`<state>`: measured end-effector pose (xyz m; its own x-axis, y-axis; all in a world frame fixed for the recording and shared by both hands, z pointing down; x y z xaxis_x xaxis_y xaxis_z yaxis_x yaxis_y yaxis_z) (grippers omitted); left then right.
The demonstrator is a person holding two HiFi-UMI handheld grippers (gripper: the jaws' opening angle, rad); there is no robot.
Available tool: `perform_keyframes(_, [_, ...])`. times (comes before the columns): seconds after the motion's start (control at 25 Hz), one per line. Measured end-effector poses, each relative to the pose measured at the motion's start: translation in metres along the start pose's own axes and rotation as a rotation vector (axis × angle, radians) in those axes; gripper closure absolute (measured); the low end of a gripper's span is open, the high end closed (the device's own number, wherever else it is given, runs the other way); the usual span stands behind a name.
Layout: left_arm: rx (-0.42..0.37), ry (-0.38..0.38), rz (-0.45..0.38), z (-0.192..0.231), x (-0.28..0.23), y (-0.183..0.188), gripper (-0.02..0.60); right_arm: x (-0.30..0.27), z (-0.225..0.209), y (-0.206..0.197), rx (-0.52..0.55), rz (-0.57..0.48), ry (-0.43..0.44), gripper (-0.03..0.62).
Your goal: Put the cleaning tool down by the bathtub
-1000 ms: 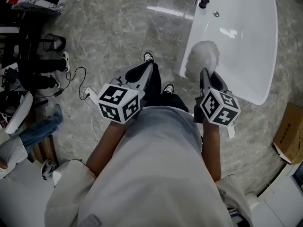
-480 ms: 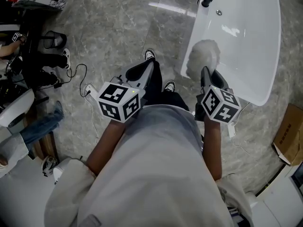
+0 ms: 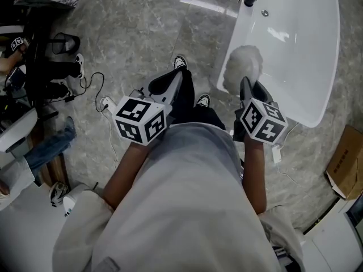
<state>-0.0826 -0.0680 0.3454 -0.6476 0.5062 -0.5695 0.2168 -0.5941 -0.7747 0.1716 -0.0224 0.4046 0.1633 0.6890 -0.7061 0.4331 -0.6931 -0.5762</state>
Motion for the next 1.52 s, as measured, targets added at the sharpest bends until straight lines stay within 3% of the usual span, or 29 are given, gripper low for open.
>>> perform_keyframes(1.52, [0.04,-0.044,0.051,0.025,0.002,-0.015,0.571,-0.063,-0.015,-0.039,-0.04,0.173,-0.074,0.526])
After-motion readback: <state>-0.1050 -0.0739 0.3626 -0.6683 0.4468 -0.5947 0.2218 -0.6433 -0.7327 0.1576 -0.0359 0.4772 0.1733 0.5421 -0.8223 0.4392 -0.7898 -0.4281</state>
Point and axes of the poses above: the fingertips, and each gripper's own axes: x backward along the fingers, z to its left, y out of its top, the point moved 7 cm from there along x, backward along the fingers, and after that the axes turned 8 degrees about -x, right-handed, at the moved point
